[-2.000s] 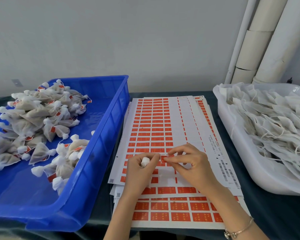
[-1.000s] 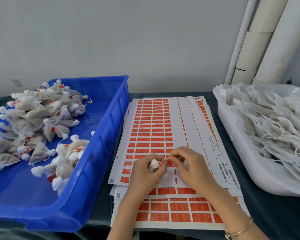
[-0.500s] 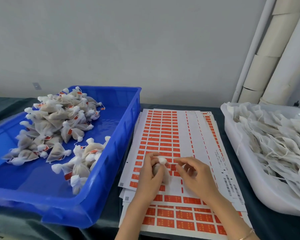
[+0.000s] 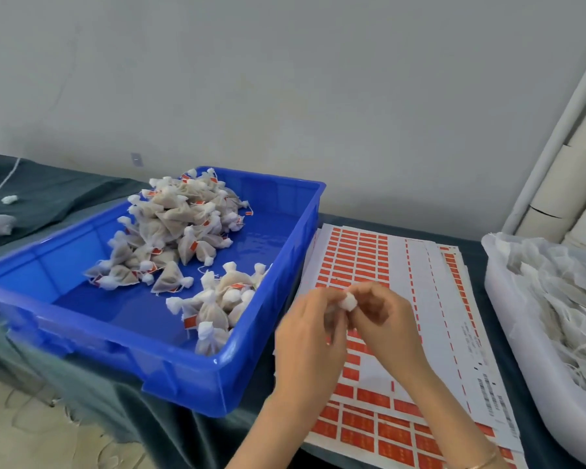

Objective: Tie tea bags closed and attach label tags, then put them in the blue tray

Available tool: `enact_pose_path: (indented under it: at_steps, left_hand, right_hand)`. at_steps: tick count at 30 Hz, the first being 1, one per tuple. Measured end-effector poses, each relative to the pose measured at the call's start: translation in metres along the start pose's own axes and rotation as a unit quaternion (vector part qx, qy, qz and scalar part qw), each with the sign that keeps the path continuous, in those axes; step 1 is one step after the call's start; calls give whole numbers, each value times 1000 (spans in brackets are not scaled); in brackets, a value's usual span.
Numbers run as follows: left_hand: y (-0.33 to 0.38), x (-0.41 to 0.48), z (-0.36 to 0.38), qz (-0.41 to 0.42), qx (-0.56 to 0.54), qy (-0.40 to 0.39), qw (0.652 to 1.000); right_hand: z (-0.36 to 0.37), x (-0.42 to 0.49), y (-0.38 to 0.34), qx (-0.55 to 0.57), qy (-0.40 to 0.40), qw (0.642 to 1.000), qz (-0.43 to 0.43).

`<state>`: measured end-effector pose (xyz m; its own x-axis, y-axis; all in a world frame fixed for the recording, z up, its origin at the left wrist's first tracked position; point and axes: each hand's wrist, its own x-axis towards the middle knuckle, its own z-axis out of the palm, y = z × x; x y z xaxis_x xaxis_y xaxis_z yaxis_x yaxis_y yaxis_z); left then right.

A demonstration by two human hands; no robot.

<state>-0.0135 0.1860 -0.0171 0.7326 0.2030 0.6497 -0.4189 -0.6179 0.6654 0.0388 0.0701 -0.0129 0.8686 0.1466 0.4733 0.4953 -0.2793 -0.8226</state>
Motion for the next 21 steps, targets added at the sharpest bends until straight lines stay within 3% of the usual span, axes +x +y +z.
enact_pose_path:
  at_steps: [3, 8, 10, 13, 17, 19, 21]
  left_hand:
    - [7, 23, -34, 26, 79, 69, 994]
    - [-10, 59, -75, -24, 153, 61, 986]
    - [-19, 71, -86, -67, 174, 33, 982]
    - [-29, 82, -95, -130, 200, -42, 970]
    - [-29, 82, -93, -206, 269, -186, 922]
    - [-19, 78, -86, -204, 341, -187, 898]
    - [-1, 75, -75, -154, 377, -151, 901]
  right_hand:
    - [21, 18, -28, 72, -20, 997, -13]
    - [60, 42, -50, 129, -113, 985, -25]
    - [75, 46, -52, 112, -122, 986, -21]
    - [88, 50, -50, 1, -125, 991, -54]
    - [87, 44, -52, -112, -148, 978, -90]
    - [76, 34, -51, -100, -125, 983, -94]
    - [55, 20, -47, -79, -77, 991, -74]
